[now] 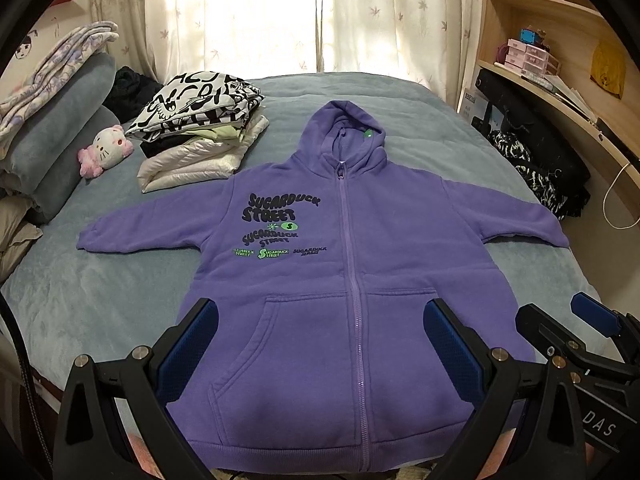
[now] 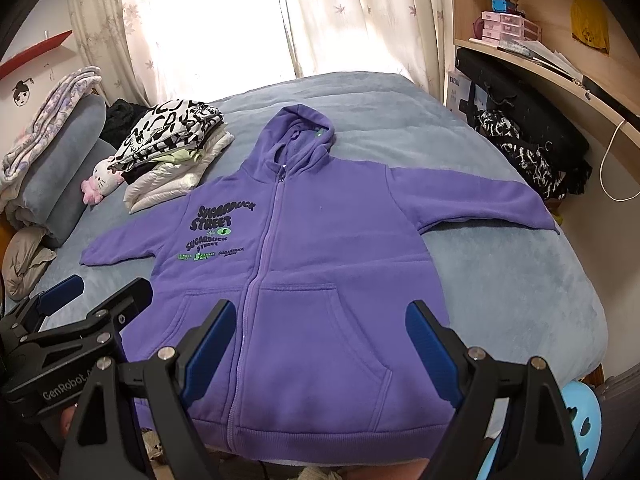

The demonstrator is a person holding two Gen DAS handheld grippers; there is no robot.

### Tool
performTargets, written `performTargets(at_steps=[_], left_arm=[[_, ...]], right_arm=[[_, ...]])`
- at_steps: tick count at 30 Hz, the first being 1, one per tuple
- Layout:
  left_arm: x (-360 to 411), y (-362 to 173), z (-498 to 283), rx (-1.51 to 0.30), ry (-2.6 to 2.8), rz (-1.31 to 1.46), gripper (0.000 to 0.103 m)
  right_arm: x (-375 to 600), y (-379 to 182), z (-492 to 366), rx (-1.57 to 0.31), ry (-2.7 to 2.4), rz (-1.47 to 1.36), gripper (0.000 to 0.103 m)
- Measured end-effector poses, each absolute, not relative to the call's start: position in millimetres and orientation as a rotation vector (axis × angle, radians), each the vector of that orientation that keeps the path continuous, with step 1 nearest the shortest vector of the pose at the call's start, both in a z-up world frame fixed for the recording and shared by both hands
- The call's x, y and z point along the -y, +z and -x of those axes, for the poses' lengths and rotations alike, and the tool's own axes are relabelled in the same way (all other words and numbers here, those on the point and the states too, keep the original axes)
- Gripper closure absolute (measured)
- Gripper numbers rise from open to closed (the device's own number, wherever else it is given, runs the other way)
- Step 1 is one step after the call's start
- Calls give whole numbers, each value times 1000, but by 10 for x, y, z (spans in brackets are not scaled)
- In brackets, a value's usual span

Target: Fold large clothes

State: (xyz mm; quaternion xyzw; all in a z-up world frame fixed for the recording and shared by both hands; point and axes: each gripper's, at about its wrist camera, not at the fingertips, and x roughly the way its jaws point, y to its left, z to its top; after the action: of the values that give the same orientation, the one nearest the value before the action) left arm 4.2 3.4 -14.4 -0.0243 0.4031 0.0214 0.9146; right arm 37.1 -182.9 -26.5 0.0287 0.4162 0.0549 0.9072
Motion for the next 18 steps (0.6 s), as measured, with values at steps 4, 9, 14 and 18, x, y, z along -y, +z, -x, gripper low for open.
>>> performTargets(at_steps=[4, 9, 14, 18], left_arm=[[-28, -158, -54, -839, 47, 49, 2], [-21, -170, -79, -849, 48, 48, 2], [-29, -183, -93, -857, 48, 50, 2], [-28, -197, -103, -861, 49, 50, 2]], right_arm=[[1810, -264, -397, -869, 111, -61, 16], [1817, -274, -419, -881, 112, -64, 16], [1805, -293, -438, -886, 110, -65, 16], [1819, -314, -454, -891, 110, -67, 16]])
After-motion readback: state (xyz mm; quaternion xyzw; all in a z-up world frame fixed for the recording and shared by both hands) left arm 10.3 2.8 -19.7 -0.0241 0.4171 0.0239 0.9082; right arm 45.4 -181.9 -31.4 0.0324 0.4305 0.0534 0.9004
